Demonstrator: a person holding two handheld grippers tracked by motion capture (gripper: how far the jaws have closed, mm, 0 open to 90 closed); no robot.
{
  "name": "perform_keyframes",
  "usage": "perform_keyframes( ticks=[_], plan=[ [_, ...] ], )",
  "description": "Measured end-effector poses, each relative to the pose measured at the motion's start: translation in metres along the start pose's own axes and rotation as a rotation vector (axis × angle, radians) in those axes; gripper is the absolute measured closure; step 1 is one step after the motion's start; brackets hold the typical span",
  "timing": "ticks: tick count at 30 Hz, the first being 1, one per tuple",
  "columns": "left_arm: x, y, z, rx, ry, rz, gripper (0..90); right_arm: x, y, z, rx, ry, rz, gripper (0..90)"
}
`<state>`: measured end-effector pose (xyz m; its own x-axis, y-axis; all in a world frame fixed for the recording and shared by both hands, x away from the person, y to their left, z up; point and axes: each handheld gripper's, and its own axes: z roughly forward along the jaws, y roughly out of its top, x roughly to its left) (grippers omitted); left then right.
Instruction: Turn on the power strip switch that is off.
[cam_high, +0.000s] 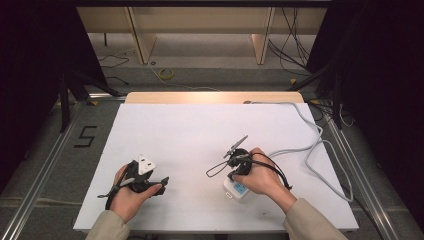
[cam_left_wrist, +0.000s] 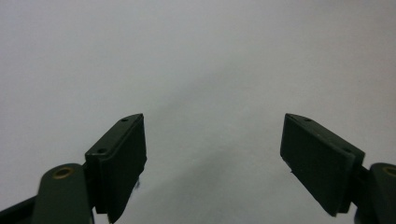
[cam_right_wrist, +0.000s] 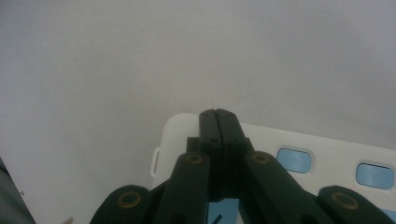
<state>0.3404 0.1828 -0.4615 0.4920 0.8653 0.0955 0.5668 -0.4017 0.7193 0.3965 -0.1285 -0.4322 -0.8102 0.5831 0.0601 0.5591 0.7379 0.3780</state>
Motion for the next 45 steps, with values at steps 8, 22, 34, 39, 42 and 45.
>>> perform_keyframes(
  ticks=[8, 22, 34, 39, 42, 45],
  plan=[
    [-0.0001, -0.0001, 0.0001, 0.000, 0.000, 0.000, 22.3, 0.0005, 0.0000, 0.0009, 0.001, -0.003, 0.000, 90.0],
    [-0.0007, -0.0001, 0.0001, 0.000, 0.001, 0.001, 22.2, 0.0013, -0.0008, 0.0027, 0.002, -0.009, 0.024, 90.0],
    [-0.0020, 0.0008, -0.0007, 0.001, 0.000, 0.004, 22.2, 0.0026, 0.0000, 0.0052, 0.013, 0.013, 0.038, 90.0],
    [-0.0008, -0.0001, -0.0003, 0.000, -0.002, -0.001, 22.2, 0.0023, -0.0003, 0.0052, 0.004, 0.016, 0.028, 90.0],
    [-0.0007, -0.0002, 0.0005, 0.003, -0.001, 0.001, 22.2, 0.0025, -0.0009, 0.0049, 0.000, 0.016, 0.021, 90.0],
    [-0.0010, -0.0004, 0.0011, 0.009, -0.006, 0.004, 22.2, 0.0033, -0.0017, 0.0034, -0.007, 0.012, 0.014, 90.0]
  ],
)
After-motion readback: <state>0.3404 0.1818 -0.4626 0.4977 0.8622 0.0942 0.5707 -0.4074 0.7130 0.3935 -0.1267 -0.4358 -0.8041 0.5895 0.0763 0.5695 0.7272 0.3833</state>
